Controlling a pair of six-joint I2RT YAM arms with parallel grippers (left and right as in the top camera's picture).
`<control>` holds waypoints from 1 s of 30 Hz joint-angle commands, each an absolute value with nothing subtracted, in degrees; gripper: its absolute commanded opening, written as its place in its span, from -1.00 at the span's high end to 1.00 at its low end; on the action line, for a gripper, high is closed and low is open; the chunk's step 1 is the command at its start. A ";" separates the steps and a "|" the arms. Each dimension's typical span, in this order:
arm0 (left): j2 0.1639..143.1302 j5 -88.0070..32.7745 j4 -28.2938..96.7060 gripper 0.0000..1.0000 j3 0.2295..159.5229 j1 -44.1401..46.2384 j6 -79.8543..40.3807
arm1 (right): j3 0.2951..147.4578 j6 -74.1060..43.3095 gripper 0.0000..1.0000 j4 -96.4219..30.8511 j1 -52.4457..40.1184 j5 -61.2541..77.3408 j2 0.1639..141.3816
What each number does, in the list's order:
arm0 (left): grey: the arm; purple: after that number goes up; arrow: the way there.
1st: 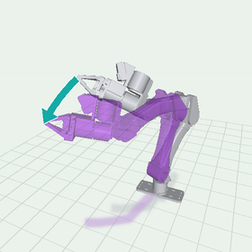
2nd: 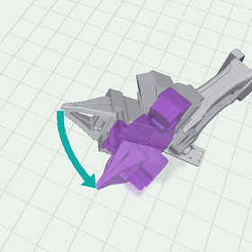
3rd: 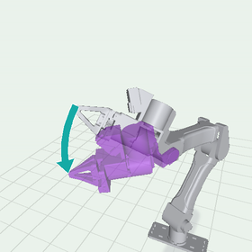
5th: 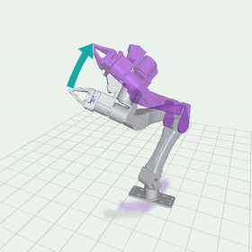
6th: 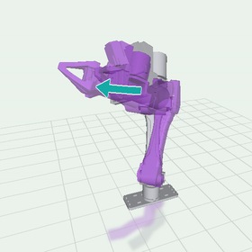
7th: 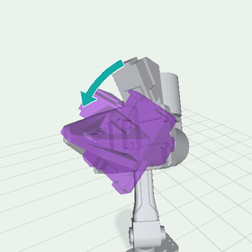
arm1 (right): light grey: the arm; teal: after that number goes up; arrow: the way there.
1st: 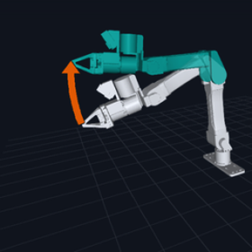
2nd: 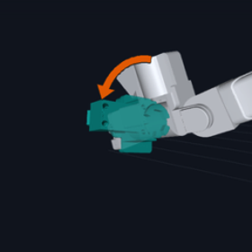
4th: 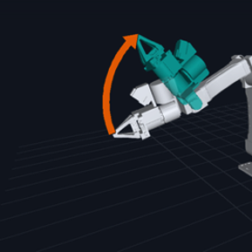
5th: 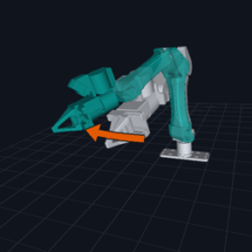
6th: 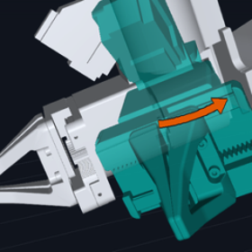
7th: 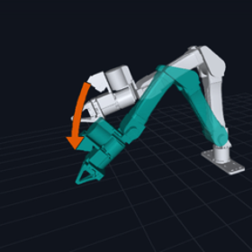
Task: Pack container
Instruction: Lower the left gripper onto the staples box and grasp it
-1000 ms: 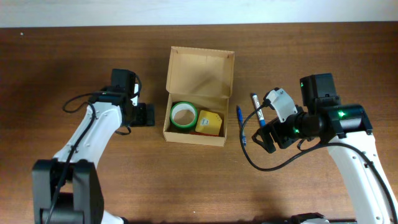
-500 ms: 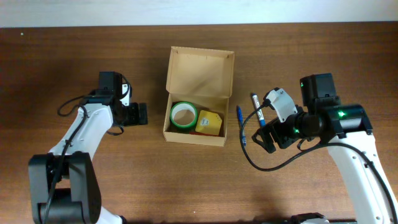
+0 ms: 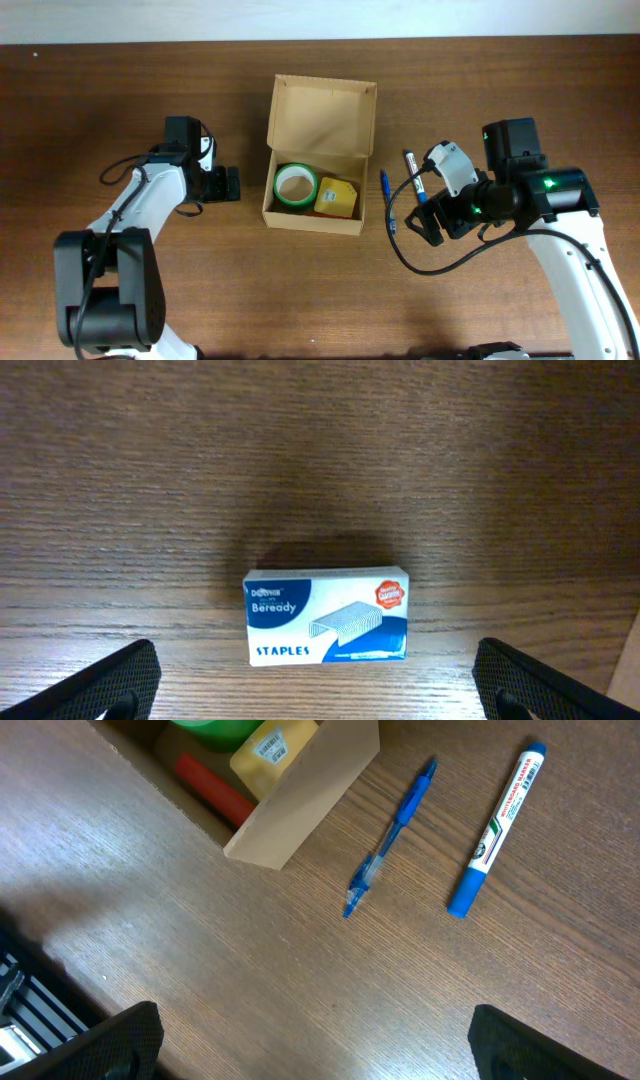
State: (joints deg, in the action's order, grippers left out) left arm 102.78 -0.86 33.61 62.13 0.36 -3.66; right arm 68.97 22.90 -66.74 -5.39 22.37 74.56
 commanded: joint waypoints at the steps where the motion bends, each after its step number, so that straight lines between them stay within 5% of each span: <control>1: 103.90 2.48 32.88 -1.00 61.73 2.20 -3.86 | 68.95 23.09 -0.98 -66.59 -5.26 22.44 74.41; 21: 107.22 5.34 29.95 -0.98 61.73 3.70 -5.19 | 68.95 23.09 -0.98 -66.59 -5.26 22.44 74.41; 30: 108.99 3.86 28.88 -0.82 61.73 3.55 -5.56 | 68.95 23.09 -0.98 -66.59 -5.26 22.44 74.41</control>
